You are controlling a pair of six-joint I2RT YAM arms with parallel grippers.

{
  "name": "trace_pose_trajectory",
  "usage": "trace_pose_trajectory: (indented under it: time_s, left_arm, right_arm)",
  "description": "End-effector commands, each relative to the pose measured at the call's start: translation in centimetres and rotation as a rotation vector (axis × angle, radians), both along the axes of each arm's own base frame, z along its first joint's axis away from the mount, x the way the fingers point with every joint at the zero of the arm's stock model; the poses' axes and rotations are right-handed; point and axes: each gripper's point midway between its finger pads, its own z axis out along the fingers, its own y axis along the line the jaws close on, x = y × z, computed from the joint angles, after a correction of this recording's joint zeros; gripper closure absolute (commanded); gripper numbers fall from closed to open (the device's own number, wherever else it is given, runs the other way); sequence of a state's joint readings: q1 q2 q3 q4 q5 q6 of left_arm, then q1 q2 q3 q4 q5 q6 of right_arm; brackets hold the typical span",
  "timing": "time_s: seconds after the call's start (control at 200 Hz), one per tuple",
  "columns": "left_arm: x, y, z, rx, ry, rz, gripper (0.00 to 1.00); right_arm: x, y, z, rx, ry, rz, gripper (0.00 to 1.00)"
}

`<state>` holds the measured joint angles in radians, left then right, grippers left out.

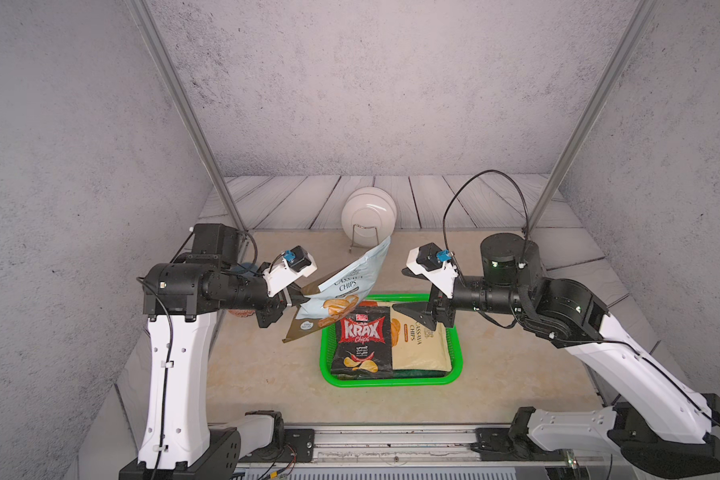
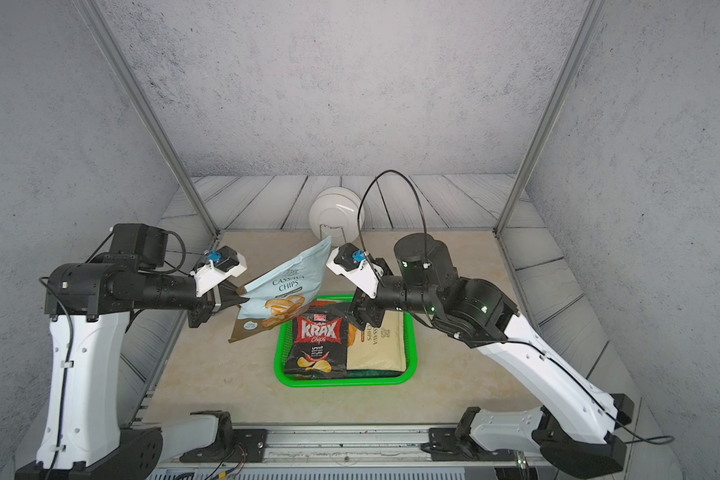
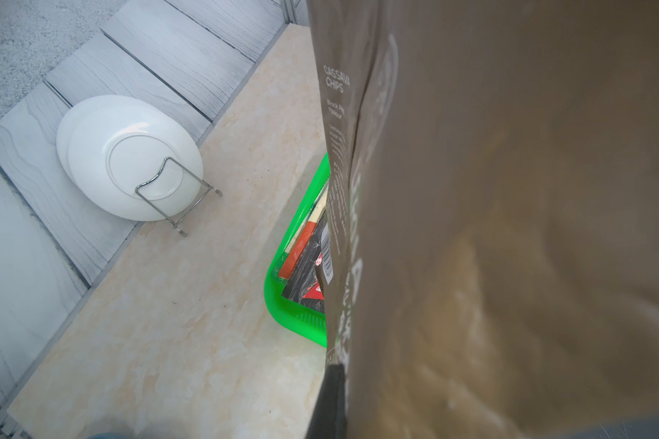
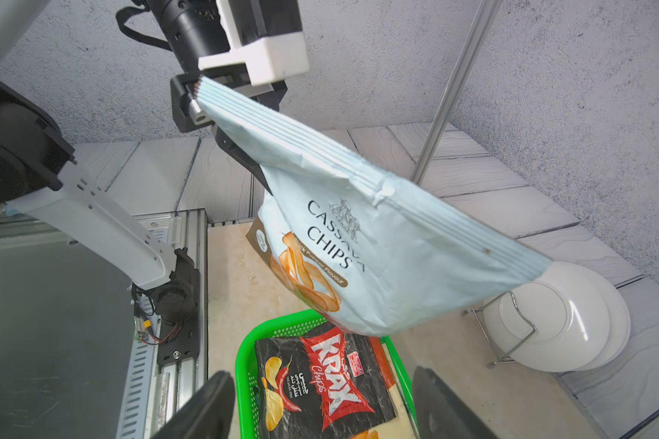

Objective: Put the potato chips into the basket
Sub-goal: Pick up the potato chip from the corner of the board.

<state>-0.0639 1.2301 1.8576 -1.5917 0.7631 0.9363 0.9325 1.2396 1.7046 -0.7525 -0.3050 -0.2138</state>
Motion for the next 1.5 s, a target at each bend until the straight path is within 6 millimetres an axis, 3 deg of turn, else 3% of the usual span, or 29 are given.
trace_pose_trajectory:
  time_s: [0.0, 0.19, 0.42, 0.741, 0.831, 1.011, 1.051, 1.106, 1.156, 1.216, 1.296, 1.496]
  left_arm:
    - [-4.5, -0.9, -1.0, -0.061, 0.205, -0.050, 1.00]
    - [-4.7, -1.5, -1.5, -0.082, 0.245, -0.070, 1.00]
    - [-4.9, -1.8, -2.3, -0.086, 0.290, -0.085, 1.00]
    - [-4.9, -2.0, -2.5, -0.089, 0.310, -0.092, 1.00]
    - [-4.8, -2.0, -2.4, -0.089, 0.312, -0.090, 1.00]
    - [-4.3, -2.2, -2.3, -0.100, 0.324, -0.077, 1.00]
    - [-3.9, -2.2, -2.2, -0.103, 0.323, -0.061, 1.00]
    - [-3.0, -2.1, -2.2, -0.105, 0.313, -0.025, 0.84]
    - [-2.1, -1.9, -2.2, -0.102, 0.302, 0.015, 0.63]
    - [-0.7, -1.6, -2.3, -0.102, 0.281, 0.075, 0.31]
    - [1.9, -0.6, -2.6, -0.094, 0.256, 0.198, 0.02]
    - [8.9, 4.8, -3.1, -0.175, 0.259, 0.559, 0.02]
  right_arm:
    - [0.4, 0.4, 0.2, -0.057, -0.027, 0.027, 0.22]
    - [1.3, 1.8, 1.2, -0.072, -0.041, 0.066, 0.21]
    - [2.2, 3.9, 0.7, -0.114, -0.026, 0.115, 0.22]
    - [1.8, 6.6, -0.7, -0.124, 0.080, 0.221, 0.36]
    - [1.8, 6.7, -0.5, -0.114, 0.085, 0.220, 0.47]
    - [2.1, 6.0, 0.7, -0.076, 0.053, 0.172, 0.93]
    - [2.1, 5.8, 1.0, -0.067, 0.051, 0.155, 1.00]
    - [2.2, 5.3, 1.4, -0.056, 0.061, 0.127, 1.00]
    - [2.1, 4.9, 1.5, -0.051, 0.077, 0.106, 1.00]
    - [1.8, 4.4, 1.8, -0.042, 0.109, 0.089, 1.00]
    - [1.5, 3.9, 1.8, -0.031, 0.150, 0.062, 1.00]
    - [1.8, 3.4, 1.5, -0.015, 0.299, -0.036, 1.00]
